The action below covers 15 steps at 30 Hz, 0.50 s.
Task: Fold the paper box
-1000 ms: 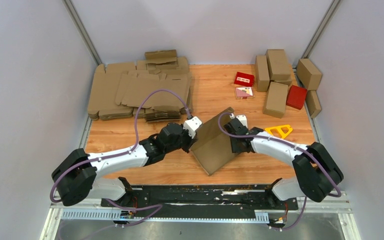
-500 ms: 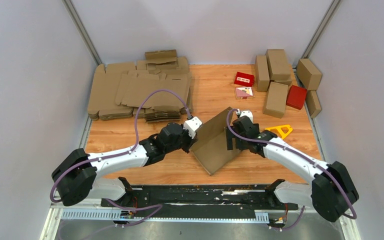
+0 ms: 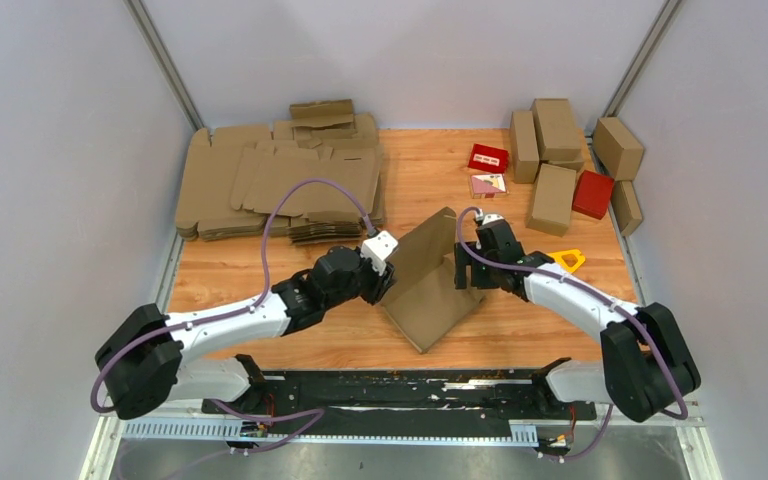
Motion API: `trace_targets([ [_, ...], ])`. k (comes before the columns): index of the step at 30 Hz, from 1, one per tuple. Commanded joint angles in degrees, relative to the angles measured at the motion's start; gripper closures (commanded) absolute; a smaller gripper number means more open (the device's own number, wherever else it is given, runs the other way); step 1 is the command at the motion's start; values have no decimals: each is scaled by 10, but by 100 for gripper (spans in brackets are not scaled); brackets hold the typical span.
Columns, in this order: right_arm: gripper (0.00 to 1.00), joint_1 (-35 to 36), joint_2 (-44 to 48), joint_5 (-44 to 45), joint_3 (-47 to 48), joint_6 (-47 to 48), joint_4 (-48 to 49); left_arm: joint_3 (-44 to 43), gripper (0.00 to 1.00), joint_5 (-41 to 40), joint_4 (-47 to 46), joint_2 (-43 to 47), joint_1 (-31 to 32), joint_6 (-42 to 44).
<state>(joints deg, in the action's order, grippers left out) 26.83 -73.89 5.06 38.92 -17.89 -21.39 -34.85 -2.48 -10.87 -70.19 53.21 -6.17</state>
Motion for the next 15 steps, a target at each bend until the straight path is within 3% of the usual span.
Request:
trace_targets([
  [1,22,5,-10,-31,2,15,41,9,52,-44,9,37,0,-26],
  [6,33,21,8,-62,-24,2,44,12,39,-83,81,104,1,-53],
  [15,36,91,61,-51,-64,-47,18,31,33,-123,191,208,1,-147],
])
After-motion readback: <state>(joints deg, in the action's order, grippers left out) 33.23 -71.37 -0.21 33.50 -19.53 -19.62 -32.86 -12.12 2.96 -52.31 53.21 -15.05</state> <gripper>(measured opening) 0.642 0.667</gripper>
